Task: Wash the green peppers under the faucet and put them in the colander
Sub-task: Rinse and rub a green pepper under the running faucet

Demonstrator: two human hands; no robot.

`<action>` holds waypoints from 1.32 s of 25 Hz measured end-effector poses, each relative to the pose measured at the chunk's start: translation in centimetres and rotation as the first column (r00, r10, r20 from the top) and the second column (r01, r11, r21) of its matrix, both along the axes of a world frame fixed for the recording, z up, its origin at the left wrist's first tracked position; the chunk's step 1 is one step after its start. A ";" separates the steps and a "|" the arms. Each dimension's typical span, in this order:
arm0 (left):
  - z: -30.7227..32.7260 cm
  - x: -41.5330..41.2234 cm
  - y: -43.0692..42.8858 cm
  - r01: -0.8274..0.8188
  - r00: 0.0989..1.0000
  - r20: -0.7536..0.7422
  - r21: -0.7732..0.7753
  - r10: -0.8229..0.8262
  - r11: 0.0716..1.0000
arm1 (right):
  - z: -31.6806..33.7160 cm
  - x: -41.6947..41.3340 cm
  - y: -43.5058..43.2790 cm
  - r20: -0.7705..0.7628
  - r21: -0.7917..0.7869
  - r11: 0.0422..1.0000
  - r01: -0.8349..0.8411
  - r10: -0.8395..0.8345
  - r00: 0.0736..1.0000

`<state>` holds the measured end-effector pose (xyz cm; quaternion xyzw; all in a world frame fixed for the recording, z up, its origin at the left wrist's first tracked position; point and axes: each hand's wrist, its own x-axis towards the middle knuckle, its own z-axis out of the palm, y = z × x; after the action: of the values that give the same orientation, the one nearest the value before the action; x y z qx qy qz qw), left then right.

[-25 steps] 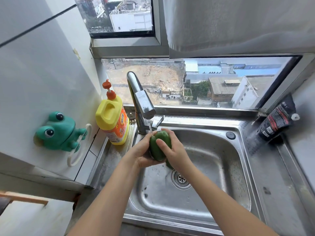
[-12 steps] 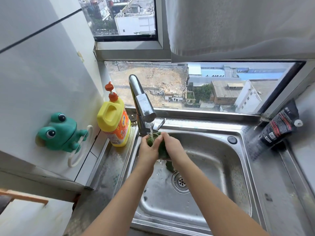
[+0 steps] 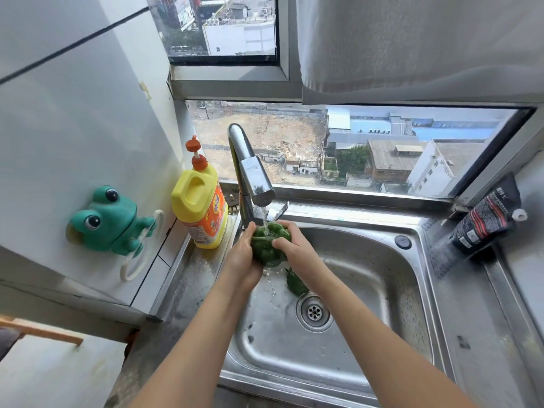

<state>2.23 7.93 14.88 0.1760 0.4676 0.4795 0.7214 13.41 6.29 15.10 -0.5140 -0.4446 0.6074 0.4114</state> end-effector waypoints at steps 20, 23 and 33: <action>1.4 0.3 0.1 0.037 0.993 -0.102 -0.176 -0.056 0.984 | 0.8 -0.7 0.1 0.330 0.166 0.986 0.027 -0.081 0.940; 1.4 0.5 0.0 -0.020 0.998 -0.058 -0.170 0.010 0.985 | 0.2 -1.9 -0.9 0.411 0.394 0.912 0.110 -0.282 0.867; 1.3 -0.1 -0.2 0.039 0.991 -0.117 -0.174 -0.060 0.984 | 1.4 0.2 0.5 0.194 0.134 0.975 -0.176 0.148 0.970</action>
<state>2.15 7.68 16.22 0.1537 0.5460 0.4078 0.7156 13.62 6.83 16.55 -0.4968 -0.5656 0.5541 0.3553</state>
